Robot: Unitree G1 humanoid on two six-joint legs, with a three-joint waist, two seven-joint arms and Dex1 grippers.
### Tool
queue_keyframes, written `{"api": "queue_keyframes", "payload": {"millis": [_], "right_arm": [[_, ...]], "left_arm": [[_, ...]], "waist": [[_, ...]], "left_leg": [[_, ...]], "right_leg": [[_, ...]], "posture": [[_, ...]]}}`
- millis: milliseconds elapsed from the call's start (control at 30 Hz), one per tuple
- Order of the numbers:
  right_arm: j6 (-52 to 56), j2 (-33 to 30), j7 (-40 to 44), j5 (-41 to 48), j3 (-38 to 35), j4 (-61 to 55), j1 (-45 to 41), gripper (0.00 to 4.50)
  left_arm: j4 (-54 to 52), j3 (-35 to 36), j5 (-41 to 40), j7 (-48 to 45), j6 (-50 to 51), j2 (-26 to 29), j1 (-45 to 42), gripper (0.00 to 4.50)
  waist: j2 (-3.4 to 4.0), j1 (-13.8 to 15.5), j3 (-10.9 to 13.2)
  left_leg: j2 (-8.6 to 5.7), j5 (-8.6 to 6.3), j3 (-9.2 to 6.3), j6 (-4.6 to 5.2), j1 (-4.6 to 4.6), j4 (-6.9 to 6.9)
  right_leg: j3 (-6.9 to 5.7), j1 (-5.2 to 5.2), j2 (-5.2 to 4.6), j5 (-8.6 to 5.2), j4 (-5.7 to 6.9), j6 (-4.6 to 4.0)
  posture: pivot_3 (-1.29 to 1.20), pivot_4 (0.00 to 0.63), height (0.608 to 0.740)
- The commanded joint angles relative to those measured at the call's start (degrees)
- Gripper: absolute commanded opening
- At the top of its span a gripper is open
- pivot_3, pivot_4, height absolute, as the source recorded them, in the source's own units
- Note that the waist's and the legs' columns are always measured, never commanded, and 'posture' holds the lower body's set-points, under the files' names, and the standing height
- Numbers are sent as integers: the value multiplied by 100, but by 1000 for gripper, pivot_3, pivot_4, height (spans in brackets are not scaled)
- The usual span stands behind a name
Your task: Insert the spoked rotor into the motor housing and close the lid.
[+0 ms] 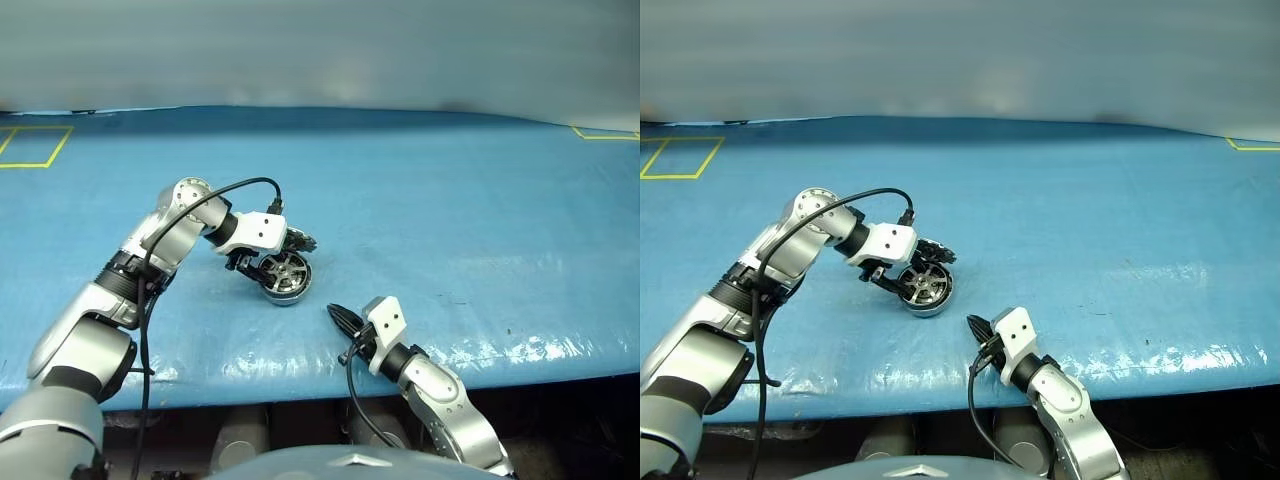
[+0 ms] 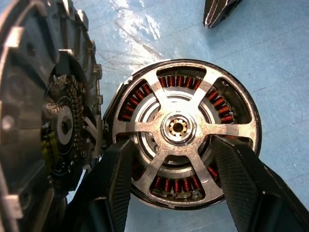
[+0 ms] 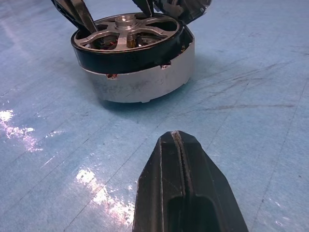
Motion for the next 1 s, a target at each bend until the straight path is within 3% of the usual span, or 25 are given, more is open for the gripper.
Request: {"api": "queue_keyframes", "payload": {"millis": [33, 233, 400, 433, 1000], "right_arm": [[-34, 20, -17, -7, -13, -153, 2, 0], [-16, 22, -19, -17, -24, -146, -18, 0], [-13, 29, -30, -25, -29, -161, -6, 0], [-13, 30, -34, -28, -29, -164, -3, 0], [31, 31, -10, -19, -14, -133, -36, 0]], "left_arm": [[-138, -39, 33, -157, -34, -1, -82, 2785], [-99, -106, 149, -223, -88, 9, -56, 2785], [-64, -120, 208, -155, -119, -56, -69, 1653], [-57, -118, 220, -144, -130, -71, -75, 1600], [-319, 136, 40, -329, 323, -2, -272, 1544]], "waist": [[0, 0, 0], [0, -1, 0], [1, 2, -1], [1, 11, -1], [0, 46, 0]], "left_leg": [[0, 0, 0, 0, 0, 0], [0, 0, 0, 0, 1, 0], [0, 0, 0, 0, 3, 0], [-1, 0, 0, 0, 4, 0], [-2, 0, 0, 0, 8, 1]], "right_leg": [[0, 0, 0, 0, 0, 0], [0, 0, 0, 0, 0, 0], [0, 4, 0, 0, 0, 0], [2, 4, 0, 0, 0, 0], [2, 8, -1, -2, 0, -2]], "posture": [[0, 150, 740], [0, 150, 740], [0, 150, 740], [0, 150, 740], [0, 150, 740]]}}
